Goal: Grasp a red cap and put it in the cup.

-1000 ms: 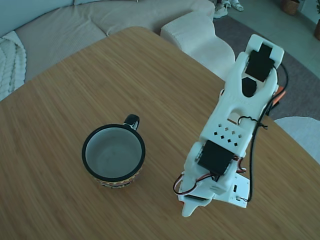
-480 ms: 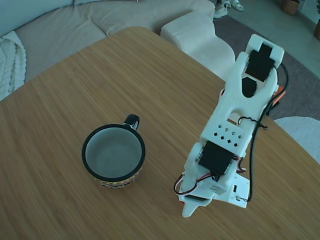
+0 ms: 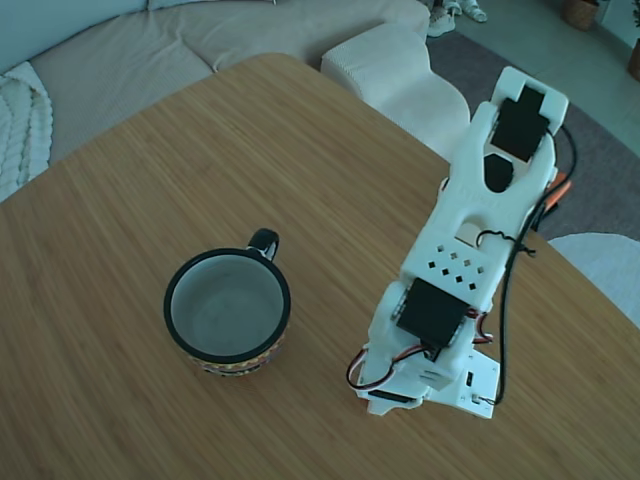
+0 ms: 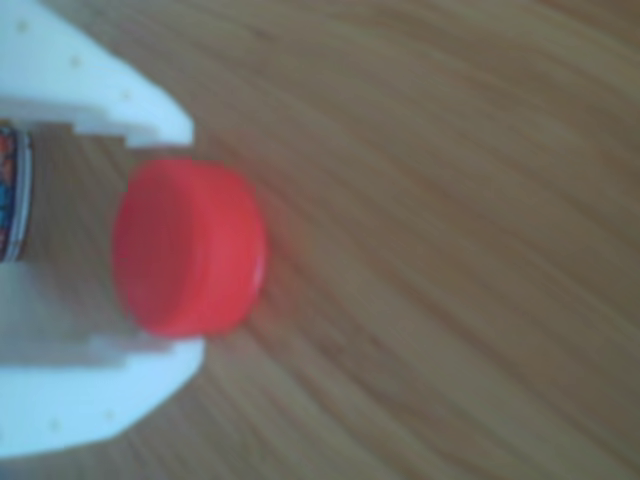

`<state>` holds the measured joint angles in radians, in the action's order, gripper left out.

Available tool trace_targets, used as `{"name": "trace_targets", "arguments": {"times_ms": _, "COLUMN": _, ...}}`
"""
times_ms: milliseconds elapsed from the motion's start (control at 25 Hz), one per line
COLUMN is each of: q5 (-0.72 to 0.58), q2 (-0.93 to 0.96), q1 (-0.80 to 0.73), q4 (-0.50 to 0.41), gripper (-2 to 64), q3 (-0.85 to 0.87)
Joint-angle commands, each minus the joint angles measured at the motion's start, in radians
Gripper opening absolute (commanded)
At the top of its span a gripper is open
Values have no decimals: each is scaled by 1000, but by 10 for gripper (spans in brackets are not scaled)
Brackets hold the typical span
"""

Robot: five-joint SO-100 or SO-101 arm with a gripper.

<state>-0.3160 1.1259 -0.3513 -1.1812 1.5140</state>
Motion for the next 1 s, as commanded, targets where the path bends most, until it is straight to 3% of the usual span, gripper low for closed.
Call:
{"name": "trace_targets", "arguments": {"times_ms": 0, "q5": 6, "q2": 26, "q1": 6, "q4": 3, "gripper": 154, "q3": -8}}
{"name": "trace_targets", "arguments": {"times_ms": 320, "q5": 8, "q2": 31, "q1": 44, "q4": -14, "gripper": 126, "q3": -34}}
{"name": "trace_targets", "arguments": {"times_ms": 960, "q5": 21, "q2": 345, "q1": 201, "q4": -322, "gripper": 132, "q3": -373}}
